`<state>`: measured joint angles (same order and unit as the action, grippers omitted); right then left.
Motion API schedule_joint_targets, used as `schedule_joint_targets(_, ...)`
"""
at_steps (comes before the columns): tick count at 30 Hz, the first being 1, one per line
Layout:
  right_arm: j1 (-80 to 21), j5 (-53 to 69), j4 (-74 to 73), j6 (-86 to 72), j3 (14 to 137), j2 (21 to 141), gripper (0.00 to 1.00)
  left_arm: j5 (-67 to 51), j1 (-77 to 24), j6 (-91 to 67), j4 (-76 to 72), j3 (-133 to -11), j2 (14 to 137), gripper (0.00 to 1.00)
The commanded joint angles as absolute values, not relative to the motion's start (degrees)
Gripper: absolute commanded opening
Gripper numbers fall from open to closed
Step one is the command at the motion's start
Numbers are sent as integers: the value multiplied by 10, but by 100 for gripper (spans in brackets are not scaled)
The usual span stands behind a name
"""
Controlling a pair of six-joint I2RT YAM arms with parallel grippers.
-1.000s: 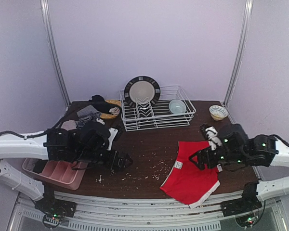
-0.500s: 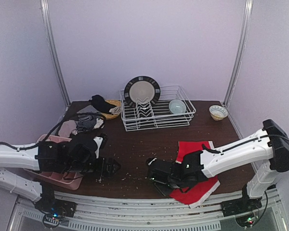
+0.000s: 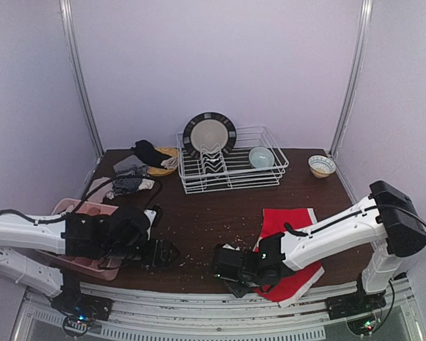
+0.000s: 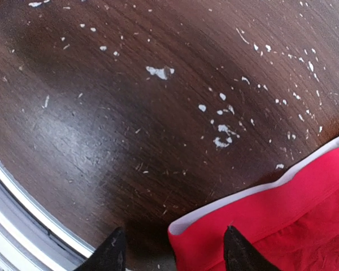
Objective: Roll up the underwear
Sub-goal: Move the underwear to the center of the board, then adjust the underwear at the center of the board.
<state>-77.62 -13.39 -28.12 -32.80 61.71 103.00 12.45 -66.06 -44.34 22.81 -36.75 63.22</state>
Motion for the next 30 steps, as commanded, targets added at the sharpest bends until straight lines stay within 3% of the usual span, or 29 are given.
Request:
schedule_joint_targets(1, -782, -148, -318, -350, 604, 1030, 48, 113, -660, -448, 193, -364, 644, 88)
schedule_joint_targets(6, -783, -125, -297, -356, 620, 1050, 21, 110, -661, -455, 192, -360, 637, 87)
schedule_joint_targets(9, -783, -95, -265, -352, 659, 1074, 15, 111, -660, -459, 190, -352, 624, 87)
schedule_joint_targets(13, -781, -37, -217, -353, 750, 1131, 14, 121, -660, -461, 211, -355, 605, 87)
schedule_joint_targets(15, -777, -19, -213, -352, 807, 1161, 18, 128, -660, -463, 226, -357, 590, 86)
schedule_joint_targets(19, -768, -4, -201, -330, 842, 1144, 52, 137, -660, -467, 253, -360, 556, 86)
schedule_joint_targets(21, -759, -5, -195, -319, 816, 1095, 62, 138, -660, -465, 264, -359, 539, 86)
schedule_joint_targets(25, -714, -61, -210, -300, 714, 955, 66, 114, -660, -447, 250, -361, 539, 85)
schedule_joint_targets(30, -552, -59, -195, -286, 580, 868, 56, 24, -663, -436, 133, -387, 661, 76)
